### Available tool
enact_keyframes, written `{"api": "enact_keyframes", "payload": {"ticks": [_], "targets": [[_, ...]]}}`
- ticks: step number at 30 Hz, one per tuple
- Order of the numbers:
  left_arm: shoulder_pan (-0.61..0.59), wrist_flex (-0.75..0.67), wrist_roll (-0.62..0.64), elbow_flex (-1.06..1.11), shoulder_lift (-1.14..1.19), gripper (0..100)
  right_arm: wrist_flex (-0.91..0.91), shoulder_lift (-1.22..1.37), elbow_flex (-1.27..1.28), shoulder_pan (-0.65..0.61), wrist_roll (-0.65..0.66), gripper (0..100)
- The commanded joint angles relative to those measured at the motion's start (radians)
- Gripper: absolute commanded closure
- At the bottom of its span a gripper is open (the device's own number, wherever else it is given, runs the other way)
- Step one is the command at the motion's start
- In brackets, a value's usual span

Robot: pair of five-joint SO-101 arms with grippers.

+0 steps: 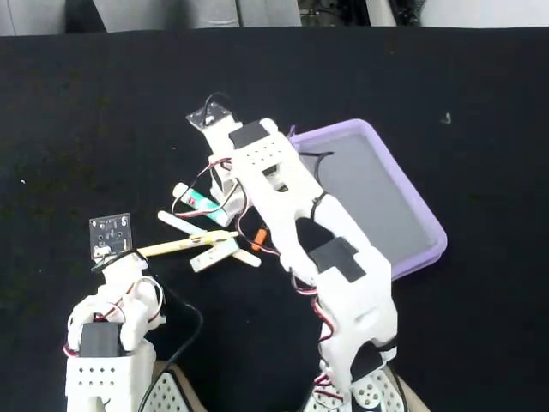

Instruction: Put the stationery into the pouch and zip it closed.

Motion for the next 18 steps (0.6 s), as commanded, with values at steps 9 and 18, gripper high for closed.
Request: {"api": "enact_keyframes", "payload": {"ticks": [9,18], "targets": [[0.007,-0.012,-0.002,0.019,-0.006,97,0.002,0.096,-0.114,-0.009,-0.009,76.0],[0.007,-0.012,-0.002,0.019,-0.006,97,0.135,0.196,-0.294,-0.008,-0.003,94.3]]}}
